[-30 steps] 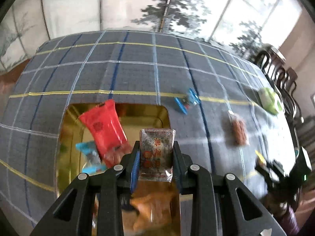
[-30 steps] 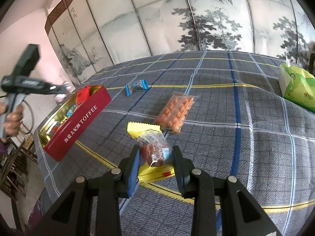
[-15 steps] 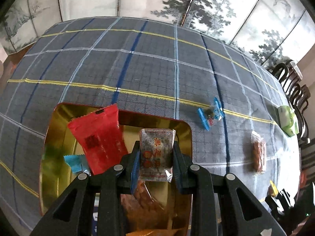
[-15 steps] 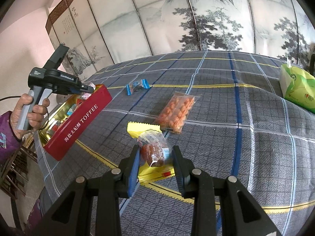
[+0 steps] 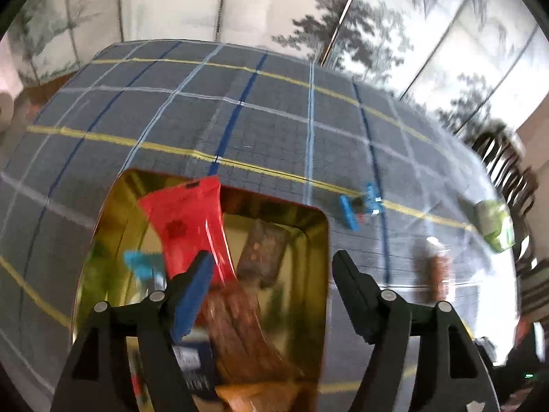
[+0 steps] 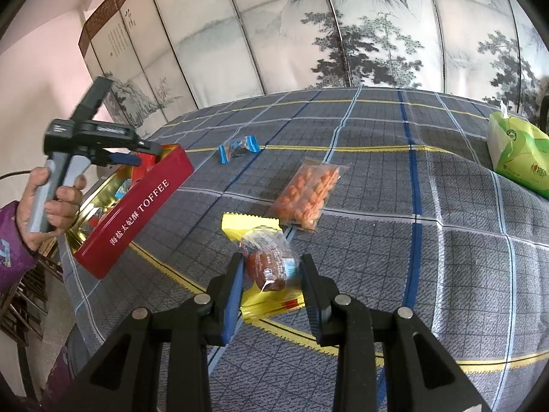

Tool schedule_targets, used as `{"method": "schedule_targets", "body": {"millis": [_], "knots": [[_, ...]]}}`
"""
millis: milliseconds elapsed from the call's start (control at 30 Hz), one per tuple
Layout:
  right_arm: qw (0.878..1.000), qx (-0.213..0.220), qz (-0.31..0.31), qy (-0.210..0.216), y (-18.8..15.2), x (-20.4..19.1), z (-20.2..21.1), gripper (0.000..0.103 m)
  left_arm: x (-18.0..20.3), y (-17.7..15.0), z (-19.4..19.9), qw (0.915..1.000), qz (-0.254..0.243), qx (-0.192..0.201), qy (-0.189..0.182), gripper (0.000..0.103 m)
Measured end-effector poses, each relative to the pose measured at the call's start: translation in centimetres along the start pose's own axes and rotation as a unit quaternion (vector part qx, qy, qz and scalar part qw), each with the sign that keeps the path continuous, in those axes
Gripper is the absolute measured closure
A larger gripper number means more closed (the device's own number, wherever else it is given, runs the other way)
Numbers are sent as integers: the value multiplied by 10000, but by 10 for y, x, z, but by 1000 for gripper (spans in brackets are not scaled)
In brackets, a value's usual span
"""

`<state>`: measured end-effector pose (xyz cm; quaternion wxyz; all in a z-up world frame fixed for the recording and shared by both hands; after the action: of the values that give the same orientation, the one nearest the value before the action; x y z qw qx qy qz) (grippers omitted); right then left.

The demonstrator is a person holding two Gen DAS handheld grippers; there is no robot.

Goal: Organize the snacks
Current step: 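Withdraw the left tool from the tin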

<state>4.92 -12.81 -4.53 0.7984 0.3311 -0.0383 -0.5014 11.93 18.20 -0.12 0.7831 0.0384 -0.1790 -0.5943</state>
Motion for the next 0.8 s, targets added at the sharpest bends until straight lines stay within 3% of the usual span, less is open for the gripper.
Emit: {"method": "schedule_targets", "body": {"millis": [100,267,500,633,800], "knots": [[10000,-6,31,-41,0,-1,0,70,-3,-25,27,9994,143,330,11,23],[10000,-32,52,-59,0,-3,-1,70,-14,-85,67,9917,341,1018,713,14],[9998,-177,53,-85,-1,-3,-2,70,-24,-171,78,9853,145,1064,1330,14],[9998,-187,-10,68,-3,-16,1,70,-30,-201,78,9832,-24,958,1551,14],[9983,-156,421,373,8,-69,9,70,-37,-215,82,9803,-48,981,1714,14]]}}
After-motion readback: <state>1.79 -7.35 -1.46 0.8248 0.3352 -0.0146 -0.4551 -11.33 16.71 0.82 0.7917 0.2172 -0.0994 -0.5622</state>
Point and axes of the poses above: each gripper's, at about its wrist camera, not at the fingertips, and z roughly against the way its jaws point, x to its right, y to its top, the point moved 5 cm from there along -z, roughly the way its jaws point, and after that the axes turned 13 degrees about -x, right-handed, at the moved point
